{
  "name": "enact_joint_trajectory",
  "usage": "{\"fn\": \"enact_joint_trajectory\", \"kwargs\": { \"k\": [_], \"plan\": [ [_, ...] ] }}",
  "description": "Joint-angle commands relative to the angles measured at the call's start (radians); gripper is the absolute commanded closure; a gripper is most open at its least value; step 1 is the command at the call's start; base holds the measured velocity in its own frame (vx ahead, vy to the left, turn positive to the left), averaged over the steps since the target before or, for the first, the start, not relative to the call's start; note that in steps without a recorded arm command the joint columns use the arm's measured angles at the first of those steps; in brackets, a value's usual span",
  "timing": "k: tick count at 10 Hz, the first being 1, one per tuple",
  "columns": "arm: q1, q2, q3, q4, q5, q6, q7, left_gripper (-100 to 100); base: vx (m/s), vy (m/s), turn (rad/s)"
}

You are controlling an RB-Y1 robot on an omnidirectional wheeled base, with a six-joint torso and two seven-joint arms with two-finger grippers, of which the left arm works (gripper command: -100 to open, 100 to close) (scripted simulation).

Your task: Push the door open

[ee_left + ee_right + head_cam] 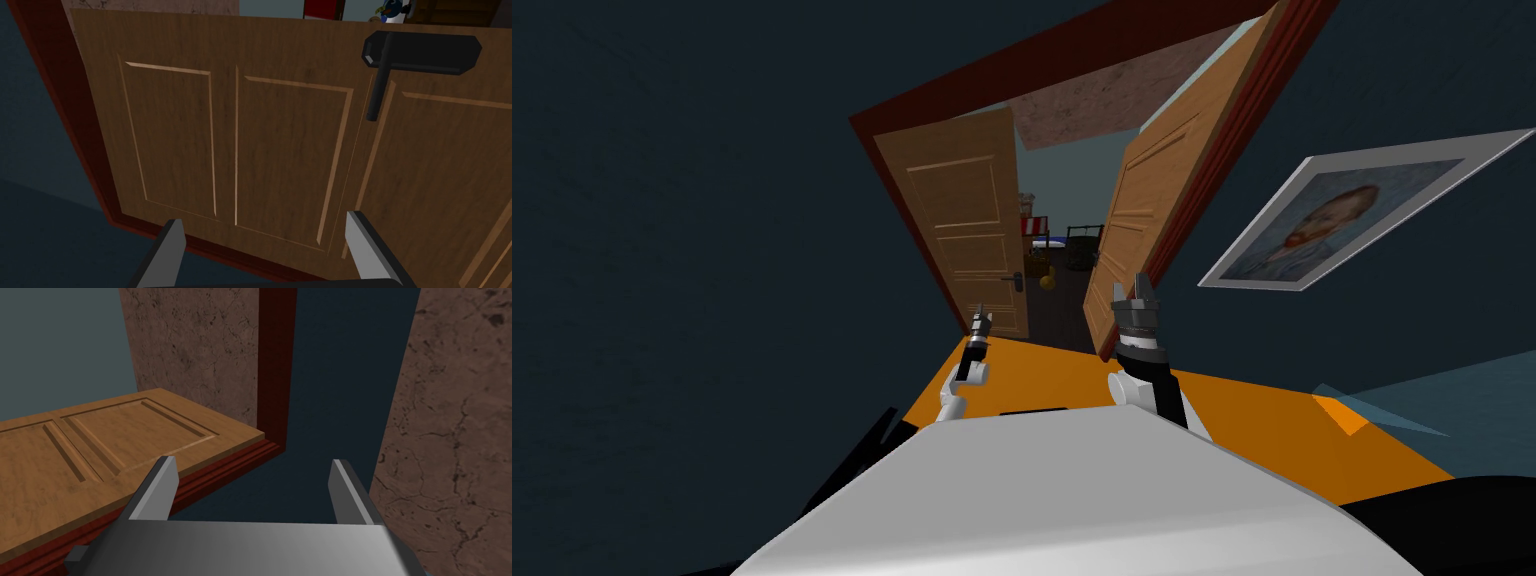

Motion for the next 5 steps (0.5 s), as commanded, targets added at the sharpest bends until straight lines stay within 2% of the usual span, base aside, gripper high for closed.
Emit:
{"fn": "enact_joint_trajectory", "kwargs": {
  "k": [1,2,3,5],
  "plan": [
    [-0.03,0.005,-0.001,0.05,0.0,-0.007,0.001,-100,0.05,0.015,-0.042],
    [-0.055,0.008,-0.002,0.08,0.001,-0.007,0.001,-100,0.074,0.025,-0.052],
    [-0.055,0.008,-0.002,0.095,0.001,-0.007,0.001,-100,0.06,0.022,-0.023],
    [-0.104,0.013,-0.005,0.16,0.001,-0.008,0.001,-100,0.066,0.018,-0.049]
  ]
}}
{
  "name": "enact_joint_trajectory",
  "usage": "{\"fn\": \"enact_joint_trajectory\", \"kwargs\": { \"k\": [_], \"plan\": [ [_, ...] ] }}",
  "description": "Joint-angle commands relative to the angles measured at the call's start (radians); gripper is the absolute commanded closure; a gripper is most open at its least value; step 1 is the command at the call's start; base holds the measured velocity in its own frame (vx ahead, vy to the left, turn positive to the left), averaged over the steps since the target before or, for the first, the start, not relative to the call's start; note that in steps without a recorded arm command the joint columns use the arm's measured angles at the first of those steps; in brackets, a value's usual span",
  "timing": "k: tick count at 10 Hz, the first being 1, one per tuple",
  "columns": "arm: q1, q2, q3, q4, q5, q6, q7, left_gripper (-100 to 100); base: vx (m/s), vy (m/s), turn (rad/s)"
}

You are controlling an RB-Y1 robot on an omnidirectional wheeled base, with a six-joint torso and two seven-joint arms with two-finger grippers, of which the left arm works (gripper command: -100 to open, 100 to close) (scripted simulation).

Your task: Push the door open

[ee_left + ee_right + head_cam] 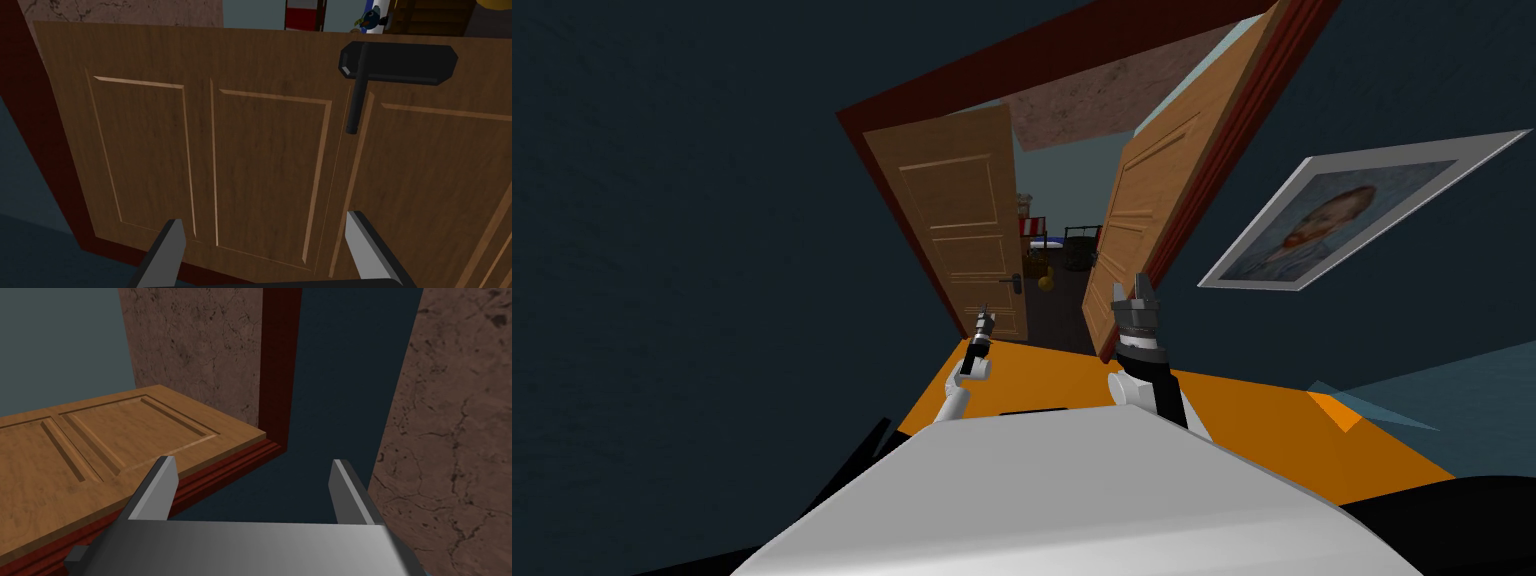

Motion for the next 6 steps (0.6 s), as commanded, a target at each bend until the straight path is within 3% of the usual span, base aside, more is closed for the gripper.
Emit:
{"fn": "enact_joint_trajectory", "kwargs": {
  "k": [1,4,5,6],
  "plan": [
    [-0.013,0.004,-0.001,0.032,0.001,-0.002,0.002,-100,0.058,0.023,-0.019],
    [-0.085,0.011,-0.004,0.135,0.001,-0.002,0.002,-100,0.081,0.025,-0.047],
    [-0.085,0.011,-0.004,0.147,0.001,-0.002,0.002,-100,0.06,0.025,-0.02],
    [-0.107,0.013,-0.005,0.171,0.001,-0.003,0.002,-100,0.051,0.023,-0.031]
  ]
}}
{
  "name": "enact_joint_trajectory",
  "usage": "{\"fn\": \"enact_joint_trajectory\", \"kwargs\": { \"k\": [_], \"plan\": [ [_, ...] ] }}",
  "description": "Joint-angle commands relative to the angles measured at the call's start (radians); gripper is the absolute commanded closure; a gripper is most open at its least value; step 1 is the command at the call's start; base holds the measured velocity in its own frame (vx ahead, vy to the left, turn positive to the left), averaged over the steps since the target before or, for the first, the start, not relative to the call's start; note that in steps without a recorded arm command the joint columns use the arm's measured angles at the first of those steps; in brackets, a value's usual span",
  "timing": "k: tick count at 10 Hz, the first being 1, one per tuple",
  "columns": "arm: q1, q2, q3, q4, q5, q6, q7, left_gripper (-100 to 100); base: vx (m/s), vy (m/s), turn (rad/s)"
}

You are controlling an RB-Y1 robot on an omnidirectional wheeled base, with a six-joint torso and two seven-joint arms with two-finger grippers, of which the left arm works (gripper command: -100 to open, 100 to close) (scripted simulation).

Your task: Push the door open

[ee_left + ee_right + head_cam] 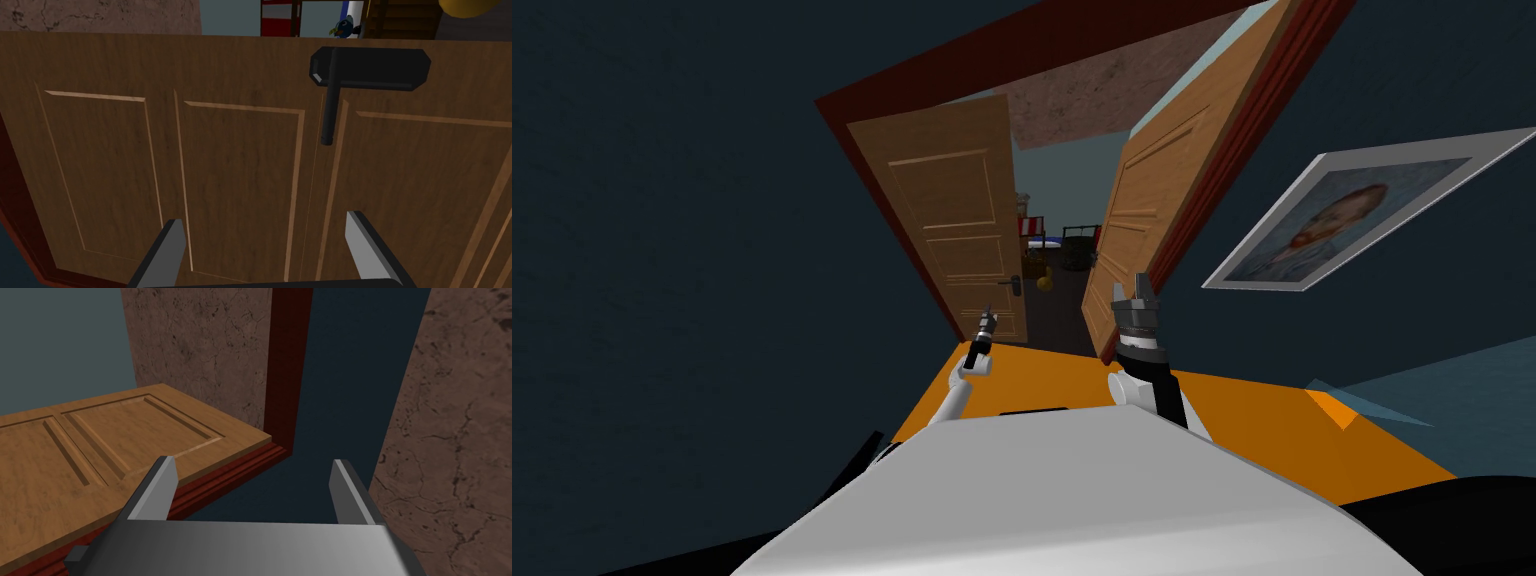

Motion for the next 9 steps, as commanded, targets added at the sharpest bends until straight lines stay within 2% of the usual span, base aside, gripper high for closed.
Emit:
{"fn": "enact_joint_trajectory", "kwargs": {
  "k": [1,9],
  "plan": [
    [-0.017,0.002,0.0,0.038,0.001,-0.006,0.001,-100,0.041,0.017,-0.02],
    [-0.179,0.015,-0.007,0.299,0.001,-0.008,0.001,-100,0.083,0.033,-0.045]
  ]
}}
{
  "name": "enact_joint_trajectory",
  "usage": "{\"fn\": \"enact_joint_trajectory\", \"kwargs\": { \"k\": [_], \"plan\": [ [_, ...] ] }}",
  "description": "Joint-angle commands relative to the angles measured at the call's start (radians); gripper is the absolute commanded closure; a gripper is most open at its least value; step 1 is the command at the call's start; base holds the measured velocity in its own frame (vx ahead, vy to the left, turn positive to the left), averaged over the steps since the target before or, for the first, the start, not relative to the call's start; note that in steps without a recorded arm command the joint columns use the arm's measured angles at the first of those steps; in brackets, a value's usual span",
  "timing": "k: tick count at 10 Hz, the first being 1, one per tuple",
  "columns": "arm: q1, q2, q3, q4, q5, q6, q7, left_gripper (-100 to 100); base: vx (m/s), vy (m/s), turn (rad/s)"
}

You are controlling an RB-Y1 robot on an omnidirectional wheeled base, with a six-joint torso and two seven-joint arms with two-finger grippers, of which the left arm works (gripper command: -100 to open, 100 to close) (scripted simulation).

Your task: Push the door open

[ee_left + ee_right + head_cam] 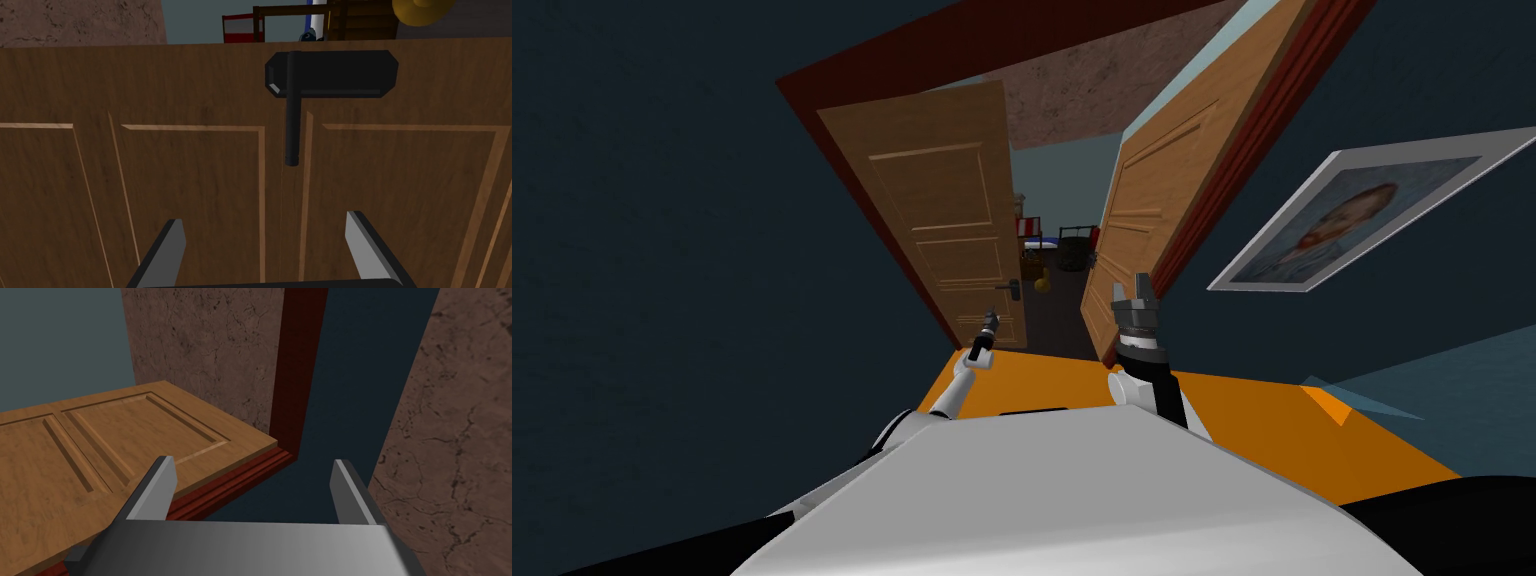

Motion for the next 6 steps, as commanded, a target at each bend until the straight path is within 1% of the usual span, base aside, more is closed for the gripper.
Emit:
{"fn": "enact_joint_trajectory", "kwargs": {
  "k": [1,5,6],
  "plan": [
    [-0.027,0.002,-0.002,0.046,0.0,0.001,0.0,-100,0.083,0.038,-0.04],
    [-0.085,0.005,-0.004,0.139,0.0,0.0,0.0,-100,0.067,0.025,-0.033],
    [-0.105,0.006,-0.005,0.171,0.0,0.0,0.0,-100,0.078,0.04,-0.053]
  ]
}}
